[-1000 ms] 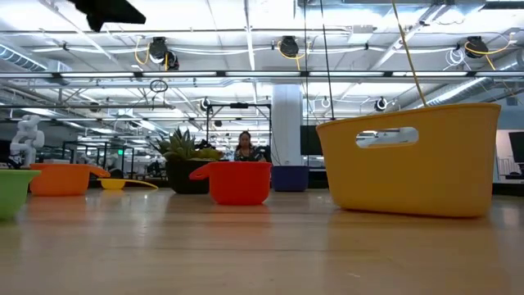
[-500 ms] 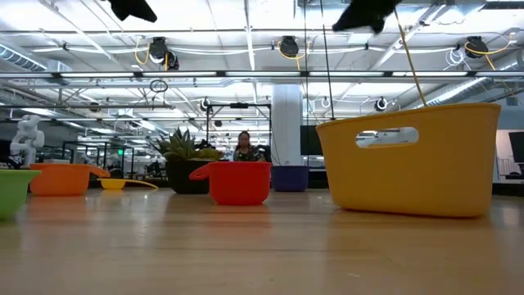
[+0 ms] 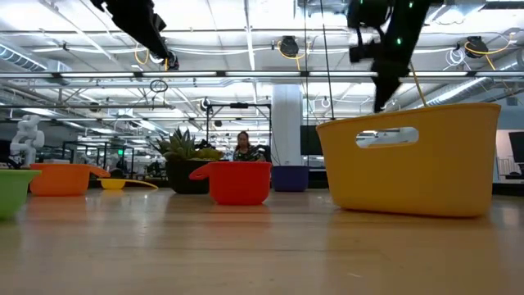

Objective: Nest measuring cups in basket
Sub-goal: Stack the blue measuring cup on the green measuring cup

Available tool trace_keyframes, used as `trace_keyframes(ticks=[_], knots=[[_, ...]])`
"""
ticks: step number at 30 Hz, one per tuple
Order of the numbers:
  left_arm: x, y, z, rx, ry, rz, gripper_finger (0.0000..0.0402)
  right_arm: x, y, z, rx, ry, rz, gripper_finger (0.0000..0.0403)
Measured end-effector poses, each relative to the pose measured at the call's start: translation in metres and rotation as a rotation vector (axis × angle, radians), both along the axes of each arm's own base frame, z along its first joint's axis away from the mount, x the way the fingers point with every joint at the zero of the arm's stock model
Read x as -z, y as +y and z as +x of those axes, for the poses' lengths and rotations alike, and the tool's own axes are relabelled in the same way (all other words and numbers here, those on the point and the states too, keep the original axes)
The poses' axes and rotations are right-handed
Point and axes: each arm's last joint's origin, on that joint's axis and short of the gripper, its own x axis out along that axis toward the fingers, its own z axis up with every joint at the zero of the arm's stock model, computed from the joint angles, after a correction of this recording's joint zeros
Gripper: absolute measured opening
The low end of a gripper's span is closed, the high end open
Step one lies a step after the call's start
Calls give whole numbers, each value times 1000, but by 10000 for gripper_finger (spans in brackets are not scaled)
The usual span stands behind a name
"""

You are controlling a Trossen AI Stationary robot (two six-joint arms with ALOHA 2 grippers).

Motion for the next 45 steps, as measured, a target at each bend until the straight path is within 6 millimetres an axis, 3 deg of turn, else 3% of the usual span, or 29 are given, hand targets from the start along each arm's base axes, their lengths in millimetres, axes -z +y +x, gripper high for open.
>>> trace_keyframes(ticks=[7,14,22,26,37,45], knots=[[1,9,0,-29,6,11,10,22,-51,-20,131,90,151,38],[2,8,-2,-60,21,-24,10,43,-73,-22,146,152,242,88],[5,-2,-4,-60,56,-63,10,54,-78,-19,200,222,220,200],[5,-6,-3,-55,51,-78,10,59,-76,-21,240,222,230,234],[4,-17,-2,-18,45,-74,10,92,-65,-32,369,216,292,242],[4,-19,-1,1,43,-68,10,112,-60,-36,372,198,280,242]])
